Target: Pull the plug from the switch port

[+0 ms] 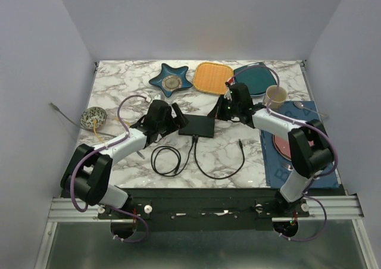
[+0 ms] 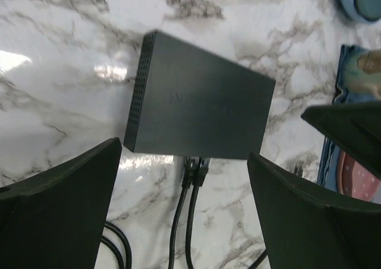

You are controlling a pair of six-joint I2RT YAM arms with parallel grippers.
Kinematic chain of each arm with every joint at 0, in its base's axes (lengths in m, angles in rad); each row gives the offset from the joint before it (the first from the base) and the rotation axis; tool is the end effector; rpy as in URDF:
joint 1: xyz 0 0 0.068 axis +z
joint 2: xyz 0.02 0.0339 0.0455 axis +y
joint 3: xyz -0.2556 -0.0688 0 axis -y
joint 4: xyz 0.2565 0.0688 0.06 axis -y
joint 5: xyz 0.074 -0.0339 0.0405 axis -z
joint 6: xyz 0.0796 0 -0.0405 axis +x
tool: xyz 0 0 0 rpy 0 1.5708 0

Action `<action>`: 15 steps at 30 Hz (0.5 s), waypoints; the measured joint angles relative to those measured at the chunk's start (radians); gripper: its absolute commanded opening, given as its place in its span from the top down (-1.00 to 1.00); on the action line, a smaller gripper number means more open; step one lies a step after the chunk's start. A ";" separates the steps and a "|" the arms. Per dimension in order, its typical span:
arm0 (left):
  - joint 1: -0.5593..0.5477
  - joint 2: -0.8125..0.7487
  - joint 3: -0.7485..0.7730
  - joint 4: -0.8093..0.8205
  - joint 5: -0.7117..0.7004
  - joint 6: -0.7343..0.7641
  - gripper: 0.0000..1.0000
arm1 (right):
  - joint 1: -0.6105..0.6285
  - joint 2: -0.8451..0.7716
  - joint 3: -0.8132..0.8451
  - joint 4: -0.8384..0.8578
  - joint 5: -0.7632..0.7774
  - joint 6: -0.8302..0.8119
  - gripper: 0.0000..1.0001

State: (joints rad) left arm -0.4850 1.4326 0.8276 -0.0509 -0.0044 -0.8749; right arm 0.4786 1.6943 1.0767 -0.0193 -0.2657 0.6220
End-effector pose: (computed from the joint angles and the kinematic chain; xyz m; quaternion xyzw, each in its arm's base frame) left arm 0.3112 -0.1636 0.1764 -0.1748 0.8800 -0.2762 0.3447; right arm 0.3602 0.2104 0.1778 0.0039 0.8871 0.3342 0.3185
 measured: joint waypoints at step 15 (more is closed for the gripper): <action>-0.015 0.018 -0.283 0.512 0.237 -0.169 -0.36 | 0.000 0.215 0.002 0.140 -0.233 0.095 0.88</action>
State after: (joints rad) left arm -0.4999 1.4509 0.5446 0.4606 0.2329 -1.0435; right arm 0.4786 1.9091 1.0790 0.1207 -0.4984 0.7166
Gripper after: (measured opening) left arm 0.711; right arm 0.060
